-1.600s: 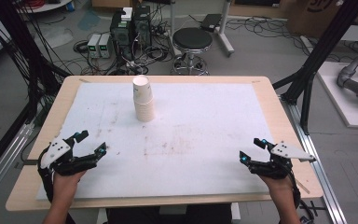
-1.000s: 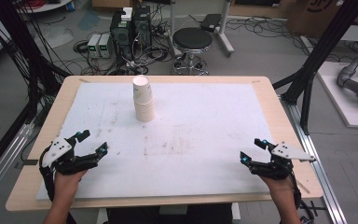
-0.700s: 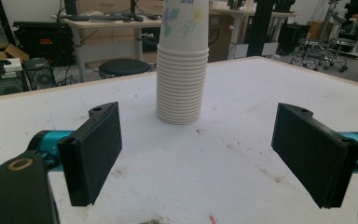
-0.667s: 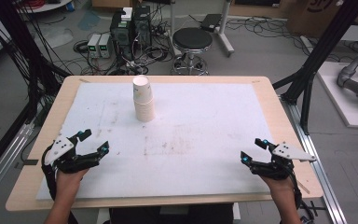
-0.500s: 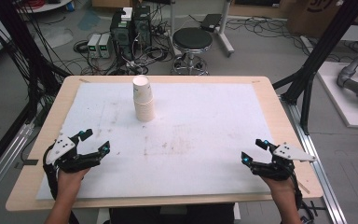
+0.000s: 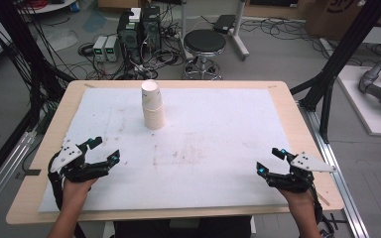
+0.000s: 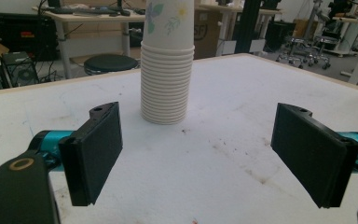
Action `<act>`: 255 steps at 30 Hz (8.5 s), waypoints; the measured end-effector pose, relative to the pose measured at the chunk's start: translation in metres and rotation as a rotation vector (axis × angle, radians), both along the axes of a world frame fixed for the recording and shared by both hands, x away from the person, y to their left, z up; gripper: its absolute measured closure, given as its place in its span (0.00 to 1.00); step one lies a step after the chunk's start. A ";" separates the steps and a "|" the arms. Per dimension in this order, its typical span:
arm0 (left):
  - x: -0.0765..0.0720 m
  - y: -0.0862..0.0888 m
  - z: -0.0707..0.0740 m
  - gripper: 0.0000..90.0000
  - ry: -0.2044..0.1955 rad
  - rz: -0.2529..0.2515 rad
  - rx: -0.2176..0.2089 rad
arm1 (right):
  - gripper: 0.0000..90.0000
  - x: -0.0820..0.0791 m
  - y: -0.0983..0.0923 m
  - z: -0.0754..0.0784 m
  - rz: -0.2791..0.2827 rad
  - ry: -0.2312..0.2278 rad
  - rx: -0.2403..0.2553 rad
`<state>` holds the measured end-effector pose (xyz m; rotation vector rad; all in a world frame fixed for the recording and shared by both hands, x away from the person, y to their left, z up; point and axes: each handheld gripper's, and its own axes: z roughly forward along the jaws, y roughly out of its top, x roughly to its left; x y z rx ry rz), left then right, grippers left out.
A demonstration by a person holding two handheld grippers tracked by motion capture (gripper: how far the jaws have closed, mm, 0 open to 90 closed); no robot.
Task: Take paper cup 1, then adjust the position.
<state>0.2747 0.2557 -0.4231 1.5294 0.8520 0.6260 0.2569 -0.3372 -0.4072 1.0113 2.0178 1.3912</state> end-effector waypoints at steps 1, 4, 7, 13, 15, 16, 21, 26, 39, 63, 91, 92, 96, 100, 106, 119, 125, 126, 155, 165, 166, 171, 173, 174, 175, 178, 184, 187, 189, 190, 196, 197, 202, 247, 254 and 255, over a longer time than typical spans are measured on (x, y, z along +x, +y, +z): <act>0.001 -0.001 0.001 0.18 -0.003 -0.003 -0.006 | 0.23 0.000 0.000 0.000 0.001 0.002 0.000; 0.005 -0.003 0.005 0.18 -0.003 -0.011 -0.014 | 0.23 0.000 0.001 -0.001 0.003 0.006 -0.005; 0.009 -0.005 0.010 0.18 -0.006 -0.008 -0.023 | 0.23 0.000 0.000 -0.001 0.002 0.006 -0.001; 0.020 -0.011 0.022 0.18 -0.016 -0.019 -0.027 | 0.23 0.001 0.001 0.000 0.004 0.003 -0.003; 0.025 -0.014 0.029 0.18 -0.022 -0.030 -0.013 | 0.23 0.001 0.001 0.000 0.004 0.003 -0.002; 0.027 -0.016 0.033 0.18 -0.025 -0.033 -0.008 | 0.23 0.001 0.001 0.000 0.005 0.007 -0.002; 0.040 -0.021 0.048 0.18 -0.025 -0.045 -0.002 | 0.23 0.001 0.001 0.000 0.009 0.003 -0.009; 0.051 -0.025 0.055 0.18 -0.016 -0.046 -0.002 | 0.23 0.000 0.001 0.000 0.011 0.006 -0.004; 0.083 -0.038 0.072 0.18 0.020 -0.057 0.031 | 0.23 0.000 0.001 0.001 0.015 0.005 0.002; 0.161 -0.077 0.090 0.18 0.105 -0.045 0.090 | 0.23 0.002 -0.002 0.000 0.021 0.014 0.016; 0.191 -0.096 0.077 0.37 0.128 -0.063 0.096 | 0.23 0.001 -0.003 -0.003 0.023 0.025 0.019; 0.190 -0.096 0.077 0.37 0.126 -0.063 0.091 | 0.23 0.001 -0.003 -0.003 0.023 0.024 0.019; 0.189 -0.093 0.081 0.37 0.109 -0.061 0.066 | 0.23 0.002 -0.003 -0.003 0.023 0.025 0.017; 0.186 -0.090 0.087 0.37 0.082 -0.055 0.033 | 0.23 0.002 -0.003 -0.003 0.022 0.028 0.020; 0.182 -0.086 0.104 0.38 0.042 -0.055 0.009 | 0.23 0.001 -0.002 -0.003 0.026 0.028 0.016; 0.152 -0.068 0.146 0.39 -0.087 -0.005 -0.068 | 0.23 0.002 0.002 -0.001 0.035 0.024 0.016; 0.132 -0.055 0.161 0.39 -0.150 0.007 -0.079 | 0.23 0.002 0.007 -0.001 0.044 0.026 0.010; 0.128 -0.052 0.163 0.39 -0.156 0.002 -0.085 | 0.23 0.002 0.008 -0.001 0.045 0.025 0.011; 0.027 -0.044 0.068 0.40 -0.042 -0.186 -0.029 | 0.23 0.025 0.035 0.003 0.135 0.080 -0.040; 0.018 -0.054 0.034 0.40 0.016 -0.255 -0.037 | 0.23 0.033 0.051 -0.002 0.177 0.083 -0.039; 0.018 -0.055 0.033 0.40 0.018 -0.263 -0.042 | 0.23 0.033 0.051 -0.002 0.180 0.085 -0.044; 0.017 -0.058 0.030 0.40 0.027 -0.281 -0.037 | 0.23 0.033 0.051 -0.001 0.178 0.077 -0.037; 0.017 -0.059 0.030 0.40 0.025 -0.286 -0.038 | 0.23 0.033 0.050 -0.001 0.178 0.074 -0.038; 0.016 -0.060 0.029 0.40 0.026 -0.288 -0.038 | 0.23 0.033 0.050 -0.002 0.180 0.071 -0.040; 0.016 -0.061 0.029 0.40 0.026 -0.288 -0.036 | 0.23 0.033 0.051 -0.002 0.180 0.072 -0.043; 0.016 -0.063 0.028 0.40 0.028 -0.296 -0.034 | 0.23 0.032 0.052 -0.001 0.183 0.073 -0.037; 0.015 -0.068 0.026 0.40 0.035 -0.315 -0.031 | 0.23 0.033 0.055 0.000 0.201 0.072 -0.041; 0.016 -0.071 0.025 0.40 0.041 -0.329 -0.028 | 0.23 0.033 0.057 0.000 0.212 0.074 -0.040; 0.016 -0.073 0.024 0.40 0.044 -0.336 -0.030 | 0.23 0.033 0.058 0.000 0.218 0.081 -0.036; 0.016 -0.074 0.024 0.40 0.046 -0.343 -0.028 | 0.23 0.033 0.058 0.000 0.223 0.078 -0.038; 0.015 -0.084 0.027 0.40 0.051 -0.395 -0.021 | 0.23 0.032 0.063 0.001 0.271 0.081 -0.032; 0.015 -0.086 0.028 0.40 0.048 -0.406 -0.012 | 0.23 0.032 0.065 0.002 0.286 0.082 -0.031; 0.013 -0.098 0.032 0.40 0.044 -0.449 -0.005 | 0.23 0.033 0.076 0.005 0.369 0.076 -0.040; 0.015 -0.177 0.036 0.40 0.061 -0.749 -0.002 | 0.23 0.030 0.151 0.003 0.682 0.101 -0.036; 0.014 -0.182 0.035 0.40 0.066 -0.785 -0.020 | 0.23 0.030 0.156 0.000 0.709 0.109 -0.035; 0.014 -0.183 0.035 0.40 0.063 -0.790 -0.022 | 0.23 0.030 0.157 0.000 0.714 0.113 -0.035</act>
